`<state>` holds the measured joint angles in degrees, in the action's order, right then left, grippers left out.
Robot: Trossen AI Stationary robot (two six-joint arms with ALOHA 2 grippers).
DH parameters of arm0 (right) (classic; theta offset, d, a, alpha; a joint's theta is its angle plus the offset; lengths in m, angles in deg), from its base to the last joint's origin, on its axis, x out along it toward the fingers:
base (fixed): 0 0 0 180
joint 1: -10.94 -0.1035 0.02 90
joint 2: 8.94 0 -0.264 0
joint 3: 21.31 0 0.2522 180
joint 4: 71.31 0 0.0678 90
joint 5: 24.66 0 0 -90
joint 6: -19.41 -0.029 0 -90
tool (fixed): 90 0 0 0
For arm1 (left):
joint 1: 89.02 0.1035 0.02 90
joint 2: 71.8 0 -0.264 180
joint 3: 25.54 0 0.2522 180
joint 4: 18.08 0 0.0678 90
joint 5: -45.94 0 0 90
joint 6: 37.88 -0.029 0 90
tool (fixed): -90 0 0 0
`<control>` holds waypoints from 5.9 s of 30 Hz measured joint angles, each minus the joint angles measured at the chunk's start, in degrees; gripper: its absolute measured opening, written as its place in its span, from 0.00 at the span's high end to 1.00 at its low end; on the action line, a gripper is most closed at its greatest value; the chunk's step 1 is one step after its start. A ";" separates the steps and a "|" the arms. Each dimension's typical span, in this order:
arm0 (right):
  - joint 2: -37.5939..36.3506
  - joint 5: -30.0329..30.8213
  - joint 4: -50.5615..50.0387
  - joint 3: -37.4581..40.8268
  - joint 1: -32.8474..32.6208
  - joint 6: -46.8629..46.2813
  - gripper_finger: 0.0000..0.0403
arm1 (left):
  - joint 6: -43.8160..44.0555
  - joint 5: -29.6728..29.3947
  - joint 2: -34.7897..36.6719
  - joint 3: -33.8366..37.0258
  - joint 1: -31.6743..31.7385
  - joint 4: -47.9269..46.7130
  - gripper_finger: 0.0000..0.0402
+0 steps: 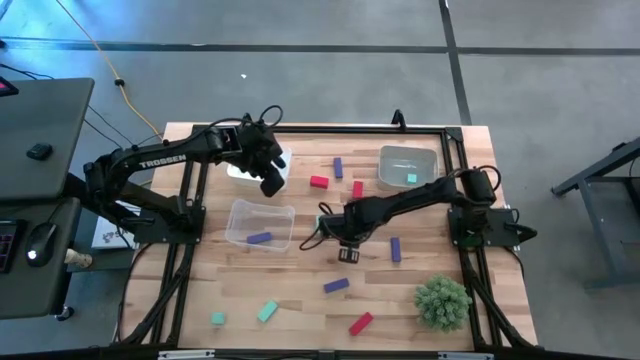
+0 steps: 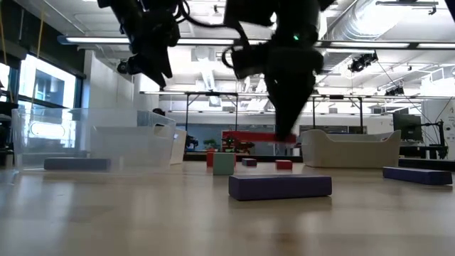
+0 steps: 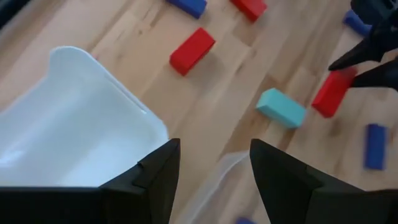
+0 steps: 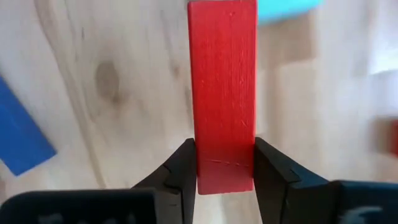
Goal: Sort & place blocks by color
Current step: Put the red block into the white bin
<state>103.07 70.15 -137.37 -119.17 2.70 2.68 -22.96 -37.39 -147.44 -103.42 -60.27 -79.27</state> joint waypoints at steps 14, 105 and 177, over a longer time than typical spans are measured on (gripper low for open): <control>-0.13 13.13 -7.04 -15.08 4.26 14.42 0.77 | 10.35 14.26 0.00 0.02 0.13 7.49 0.54; -1.97 31.78 -0.52 -24.74 9.89 29.02 0.49 | 11.34 2.33 0.00 0.02 3.96 15.24 0.89; -1.97 26.45 -2.11 -24.74 10.89 11.59 0.48 | -2.62 -5.36 -11.96 0.00 15.21 -8.04 0.70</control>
<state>101.10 96.60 -139.48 -143.91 13.59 14.27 -25.58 -42.75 -159.40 -103.42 -45.06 -87.31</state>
